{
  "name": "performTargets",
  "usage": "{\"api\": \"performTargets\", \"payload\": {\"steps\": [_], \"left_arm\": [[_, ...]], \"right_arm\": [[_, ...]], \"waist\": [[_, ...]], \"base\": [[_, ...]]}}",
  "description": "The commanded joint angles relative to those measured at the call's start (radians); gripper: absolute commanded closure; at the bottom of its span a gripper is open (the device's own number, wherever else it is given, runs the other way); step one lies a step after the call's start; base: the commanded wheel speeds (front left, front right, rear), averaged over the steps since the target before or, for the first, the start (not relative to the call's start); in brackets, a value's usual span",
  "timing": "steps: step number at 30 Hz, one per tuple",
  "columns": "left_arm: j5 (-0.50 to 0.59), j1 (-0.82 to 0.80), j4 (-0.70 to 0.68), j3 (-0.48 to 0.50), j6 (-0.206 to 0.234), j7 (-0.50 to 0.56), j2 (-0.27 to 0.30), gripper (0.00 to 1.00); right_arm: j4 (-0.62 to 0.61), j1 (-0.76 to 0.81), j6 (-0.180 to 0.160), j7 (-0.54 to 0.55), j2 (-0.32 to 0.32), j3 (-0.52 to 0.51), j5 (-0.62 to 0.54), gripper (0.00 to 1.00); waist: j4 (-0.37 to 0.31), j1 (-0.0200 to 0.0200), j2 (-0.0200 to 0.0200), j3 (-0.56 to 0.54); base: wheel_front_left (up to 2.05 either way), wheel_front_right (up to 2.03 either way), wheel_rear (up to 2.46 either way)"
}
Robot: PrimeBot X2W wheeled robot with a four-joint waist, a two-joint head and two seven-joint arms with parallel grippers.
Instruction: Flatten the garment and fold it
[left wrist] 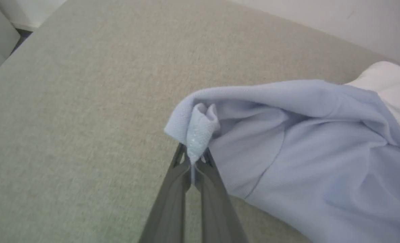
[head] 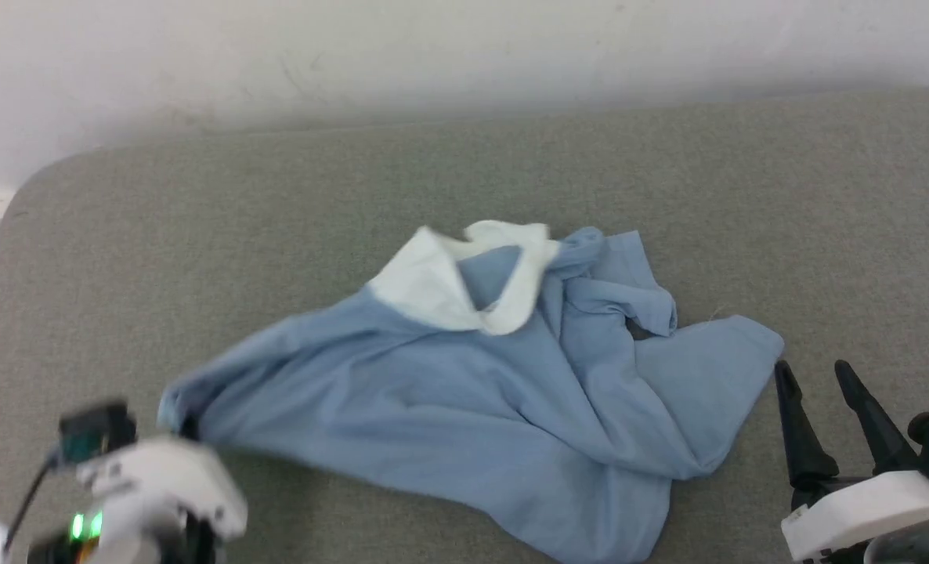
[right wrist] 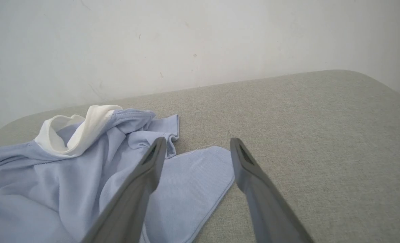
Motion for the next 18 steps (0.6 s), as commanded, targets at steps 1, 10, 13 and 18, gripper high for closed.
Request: {"api": "performTargets", "payload": {"steps": [1,10,13,18], "left_arm": [[-0.011,0.036,-0.011,0.011,0.015,-0.008,0.006,1.00],[-0.097,0.279,-0.103,0.052,0.067,-0.034,-0.016,0.00],[-0.059,0.259,-0.118,0.069,0.068,-0.103,-0.013,0.00],[0.023,0.216,-0.152,0.086,0.062,-0.213,-0.007,0.00]], "right_arm": [[-0.005,0.007,-0.001,0.000,0.002,-0.001,0.004,0.00],[-0.006,0.008,-0.001,0.006,0.002,-0.006,0.003,0.00],[-0.009,0.010,-0.001,0.009,0.002,-0.010,0.000,0.00],[-0.009,0.015,-0.001,0.017,0.002,-0.011,-0.003,0.00]], "waist": [[0.004,0.0000,0.0000,-0.004],[0.007,0.0000,0.0000,-0.020],[0.009,0.0000,0.0000,-0.034],[0.007,0.0000,0.0000,-0.057]], "base": [[0.00,0.00,0.00],[0.00,0.00,0.00],[0.00,0.00,0.00],[0.00,0.00,0.00]]}}
